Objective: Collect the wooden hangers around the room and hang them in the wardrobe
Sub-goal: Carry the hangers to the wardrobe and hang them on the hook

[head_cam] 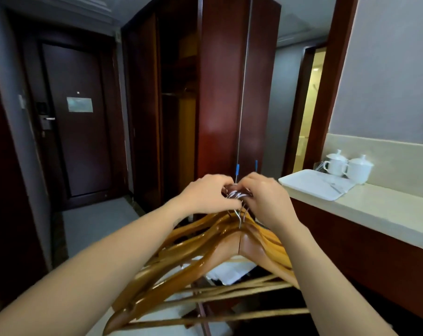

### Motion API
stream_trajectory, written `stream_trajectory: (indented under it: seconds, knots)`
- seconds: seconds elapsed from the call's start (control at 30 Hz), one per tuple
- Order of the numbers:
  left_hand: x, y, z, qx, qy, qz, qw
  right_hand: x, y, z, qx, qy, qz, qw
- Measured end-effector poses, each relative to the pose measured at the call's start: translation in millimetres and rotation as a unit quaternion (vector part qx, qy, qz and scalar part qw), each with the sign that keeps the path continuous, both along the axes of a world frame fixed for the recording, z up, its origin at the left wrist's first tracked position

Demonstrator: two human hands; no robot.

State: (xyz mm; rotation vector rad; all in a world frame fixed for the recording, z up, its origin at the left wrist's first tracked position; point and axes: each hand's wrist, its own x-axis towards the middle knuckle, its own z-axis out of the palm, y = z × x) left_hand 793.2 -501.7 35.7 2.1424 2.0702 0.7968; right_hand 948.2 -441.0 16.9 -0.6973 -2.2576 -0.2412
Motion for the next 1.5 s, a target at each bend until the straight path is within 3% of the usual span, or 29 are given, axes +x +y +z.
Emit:
stream_trajectory:
  seconds: [0.43,0.9,1.23,1.5]
  knots:
    - [-125.6,72.3,-4.9,-0.011,-0.026,0.033,0.999,-131.9,78.9,-0.5,-0.013,-0.006,0.023,1.000]
    - [-243.4,174.6,-15.3,-0.046,-0.060,0.058,0.995,-252.2,201.4,-10.9,-0.019,-0.019,0.117,0.993]
    - [-313.4,236.2,-16.2,-0.005,-0.175,0.090,0.980,-336.5,284.7,-0.9,0.032,0.001,0.203,0.979]
    - [-399.2,267.0,-23.7,-0.058,-0.327,0.046,0.942,-412.4,323.6,-10.4,0.024,0.017,0.229,0.973]
